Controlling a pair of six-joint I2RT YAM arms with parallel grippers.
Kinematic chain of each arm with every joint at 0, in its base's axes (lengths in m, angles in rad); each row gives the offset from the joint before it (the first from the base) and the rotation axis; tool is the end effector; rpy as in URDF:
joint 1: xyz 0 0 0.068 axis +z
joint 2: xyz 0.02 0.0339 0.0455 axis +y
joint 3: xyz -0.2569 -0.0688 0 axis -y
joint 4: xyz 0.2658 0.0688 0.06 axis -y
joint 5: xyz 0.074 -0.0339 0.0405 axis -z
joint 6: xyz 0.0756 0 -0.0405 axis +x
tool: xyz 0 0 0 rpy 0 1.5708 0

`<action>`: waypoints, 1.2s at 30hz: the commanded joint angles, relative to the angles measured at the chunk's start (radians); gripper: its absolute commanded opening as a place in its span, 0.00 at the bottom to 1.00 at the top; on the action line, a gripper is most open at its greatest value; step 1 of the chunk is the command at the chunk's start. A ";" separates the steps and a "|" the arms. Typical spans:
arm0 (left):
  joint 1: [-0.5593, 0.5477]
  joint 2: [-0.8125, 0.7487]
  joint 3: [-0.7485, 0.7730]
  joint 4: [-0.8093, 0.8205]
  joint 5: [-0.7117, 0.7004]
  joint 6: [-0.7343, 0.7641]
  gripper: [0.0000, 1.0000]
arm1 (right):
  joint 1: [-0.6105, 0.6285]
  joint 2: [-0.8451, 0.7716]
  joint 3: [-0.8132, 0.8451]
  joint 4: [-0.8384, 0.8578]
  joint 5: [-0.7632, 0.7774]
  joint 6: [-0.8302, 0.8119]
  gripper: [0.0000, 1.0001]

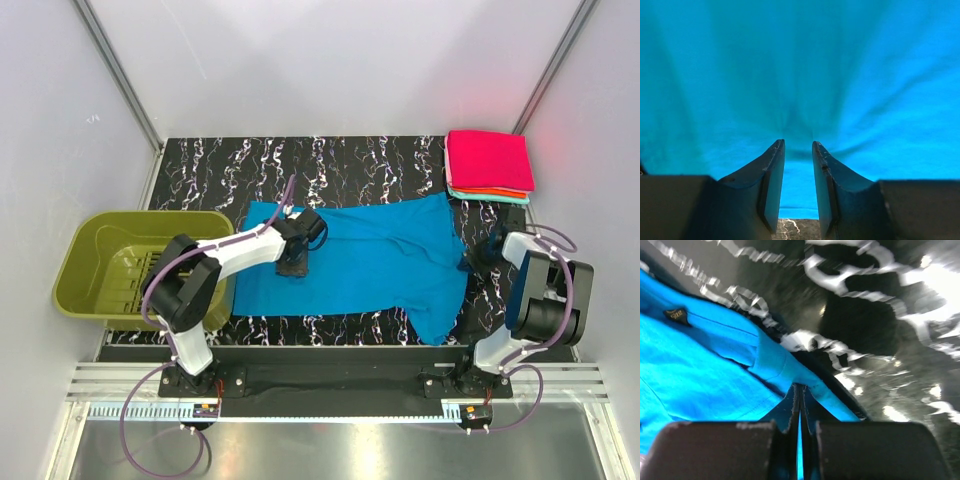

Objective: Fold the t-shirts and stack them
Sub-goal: Fold the tshirt

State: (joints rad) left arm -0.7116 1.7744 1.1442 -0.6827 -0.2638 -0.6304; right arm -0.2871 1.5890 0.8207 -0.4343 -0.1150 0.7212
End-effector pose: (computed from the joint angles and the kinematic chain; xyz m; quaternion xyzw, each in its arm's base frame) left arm 0.2852 -0.2199 0.1148 0.0230 0.9830 0.0229 0.1809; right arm 0.3009 -0.0798 0.0897 0.4649 0.8644 0.0945 0.1663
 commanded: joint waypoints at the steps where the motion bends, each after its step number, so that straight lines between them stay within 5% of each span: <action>1: -0.003 -0.046 -0.014 0.020 -0.031 -0.017 0.34 | -0.050 -0.001 -0.023 -0.092 0.138 -0.069 0.00; 6: -0.020 -0.052 -0.061 0.021 -0.037 -0.058 0.34 | -0.070 -0.101 -0.008 -0.210 0.195 -0.085 0.00; 11: -0.052 -0.128 -0.139 0.017 0.017 -0.130 0.34 | -0.070 -0.233 -0.064 -0.224 0.085 -0.060 0.00; 16: -0.043 -0.231 0.004 0.006 0.051 -0.028 0.45 | -0.070 -0.303 0.034 -0.157 -0.023 -0.156 0.22; 23: 0.099 -0.009 0.299 -0.021 0.116 0.089 0.46 | -0.069 -0.120 0.238 0.025 -0.135 -0.285 0.41; 28: 0.201 0.143 0.463 -0.029 0.202 0.126 0.46 | -0.058 0.006 0.274 0.239 -0.230 -0.350 0.42; 36: 0.239 0.299 0.595 -0.041 0.213 0.158 0.47 | 0.023 0.215 0.432 0.259 -0.255 -0.497 0.45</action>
State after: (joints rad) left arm -0.4747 2.0613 1.6577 -0.7238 -0.0853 -0.5060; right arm -0.3164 1.7847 1.1847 -0.2348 -0.3595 0.3340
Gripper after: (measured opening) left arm 0.463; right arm 0.437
